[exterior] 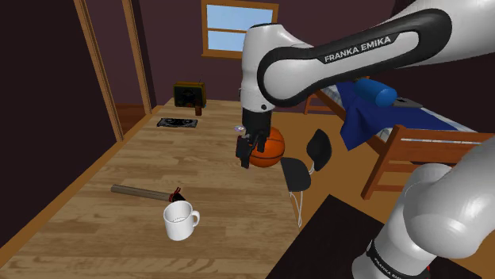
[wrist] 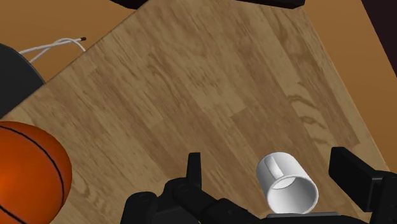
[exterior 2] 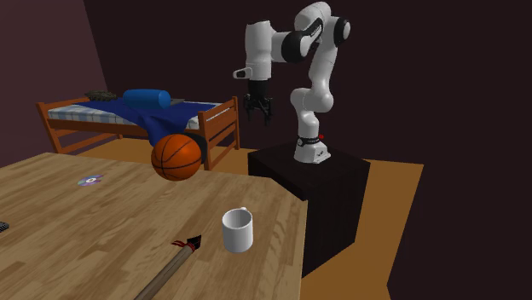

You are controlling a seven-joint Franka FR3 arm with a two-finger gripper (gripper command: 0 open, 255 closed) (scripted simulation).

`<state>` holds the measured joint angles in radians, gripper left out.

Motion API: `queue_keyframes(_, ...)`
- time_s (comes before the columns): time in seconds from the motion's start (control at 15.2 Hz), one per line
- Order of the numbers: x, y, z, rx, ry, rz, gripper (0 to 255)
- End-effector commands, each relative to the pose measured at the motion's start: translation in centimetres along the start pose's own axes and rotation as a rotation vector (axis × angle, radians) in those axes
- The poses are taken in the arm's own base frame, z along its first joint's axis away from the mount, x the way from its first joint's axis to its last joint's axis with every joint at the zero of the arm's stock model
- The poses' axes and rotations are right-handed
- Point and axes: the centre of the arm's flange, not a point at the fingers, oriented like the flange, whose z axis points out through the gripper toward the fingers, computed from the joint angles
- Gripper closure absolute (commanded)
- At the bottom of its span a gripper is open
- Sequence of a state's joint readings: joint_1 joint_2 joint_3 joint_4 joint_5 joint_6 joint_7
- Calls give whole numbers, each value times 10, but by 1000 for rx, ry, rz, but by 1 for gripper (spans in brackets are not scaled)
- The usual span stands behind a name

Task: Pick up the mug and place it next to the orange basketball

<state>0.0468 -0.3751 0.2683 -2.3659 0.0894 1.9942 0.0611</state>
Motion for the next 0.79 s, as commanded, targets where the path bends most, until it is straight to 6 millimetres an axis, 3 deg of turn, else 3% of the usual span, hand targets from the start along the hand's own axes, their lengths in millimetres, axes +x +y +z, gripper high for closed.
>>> queue_keyframes(0.0, 17, -13, 16, 2, 0, 0, 0)
queue_keyframes(0.73, 103, -79, 112, 8, -4, -1, 0)
